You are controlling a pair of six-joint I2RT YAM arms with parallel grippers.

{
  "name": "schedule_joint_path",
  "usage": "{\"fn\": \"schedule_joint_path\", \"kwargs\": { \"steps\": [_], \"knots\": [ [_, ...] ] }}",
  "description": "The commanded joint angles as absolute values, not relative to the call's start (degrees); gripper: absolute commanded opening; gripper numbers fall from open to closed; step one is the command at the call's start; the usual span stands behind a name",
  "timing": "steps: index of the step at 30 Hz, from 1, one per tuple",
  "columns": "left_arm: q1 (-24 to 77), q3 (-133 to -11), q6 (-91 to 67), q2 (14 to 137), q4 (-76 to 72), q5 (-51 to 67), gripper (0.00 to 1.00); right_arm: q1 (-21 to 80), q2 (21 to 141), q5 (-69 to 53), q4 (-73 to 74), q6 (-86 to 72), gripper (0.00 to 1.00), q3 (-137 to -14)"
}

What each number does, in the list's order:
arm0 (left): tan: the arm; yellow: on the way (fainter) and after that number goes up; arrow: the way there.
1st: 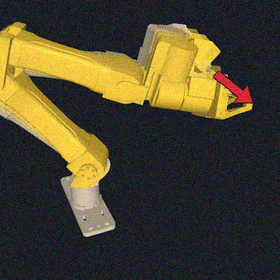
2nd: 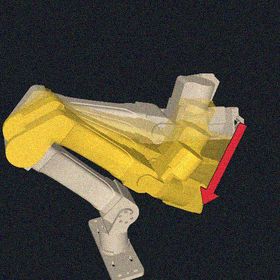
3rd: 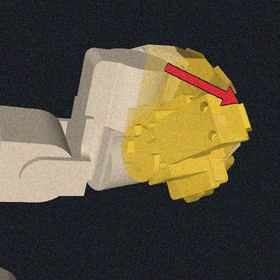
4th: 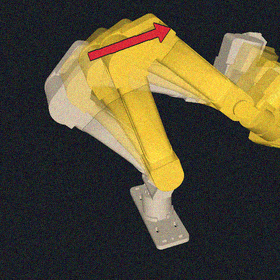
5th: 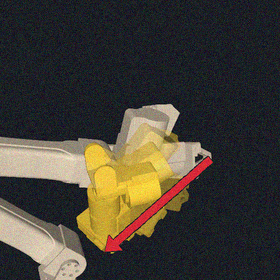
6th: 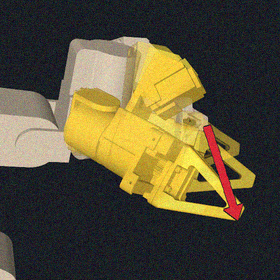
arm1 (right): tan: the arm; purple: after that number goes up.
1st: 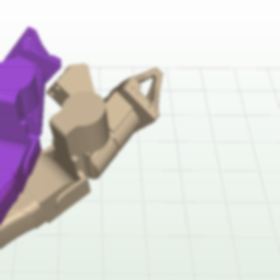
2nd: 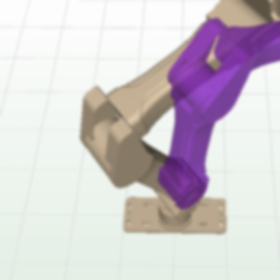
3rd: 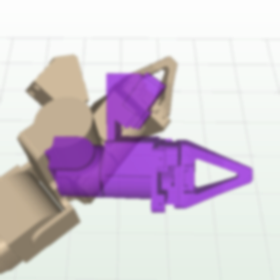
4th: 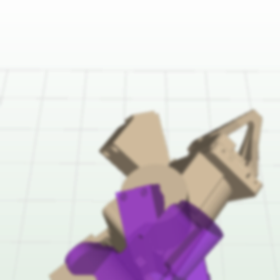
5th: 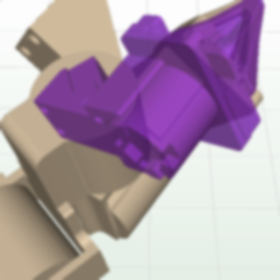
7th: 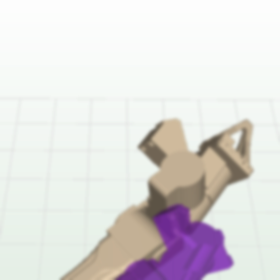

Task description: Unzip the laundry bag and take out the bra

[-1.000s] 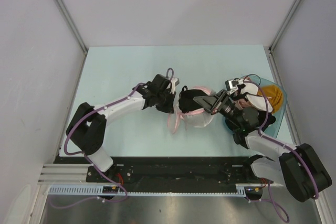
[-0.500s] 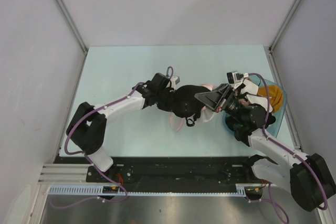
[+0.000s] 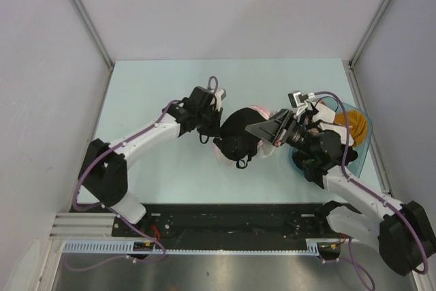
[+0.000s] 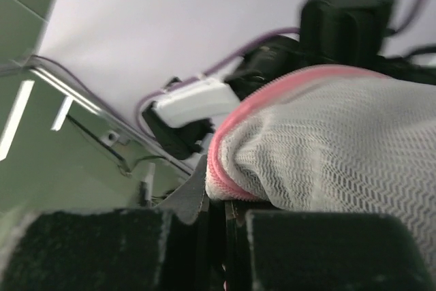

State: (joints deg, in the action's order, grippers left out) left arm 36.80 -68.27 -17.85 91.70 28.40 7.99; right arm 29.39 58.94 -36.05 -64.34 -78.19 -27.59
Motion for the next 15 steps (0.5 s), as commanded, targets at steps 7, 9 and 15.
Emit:
{"fn": "schedule_joint_path", "kwargs": {
  "steps": [7, 9, 15],
  "knots": [
    [35.9, -76.6, -16.1, 85.8, 33.0, 4.6, 0.00, 31.5, 51.3, -22.5, -15.4, -52.2, 0.71, -33.0],
    [36.0, -76.5, -16.1, 86.4, 34.5, 3.5, 0.01, 31.5, 51.4, -21.6, -11.1, -50.4, 0.83, -34.6],
    [36.0, -72.2, -16.8, 85.7, 32.3, 4.9, 0.01, 31.9, 48.9, -23.7, -2.4, -48.8, 0.86, -36.6]
  ]
}}
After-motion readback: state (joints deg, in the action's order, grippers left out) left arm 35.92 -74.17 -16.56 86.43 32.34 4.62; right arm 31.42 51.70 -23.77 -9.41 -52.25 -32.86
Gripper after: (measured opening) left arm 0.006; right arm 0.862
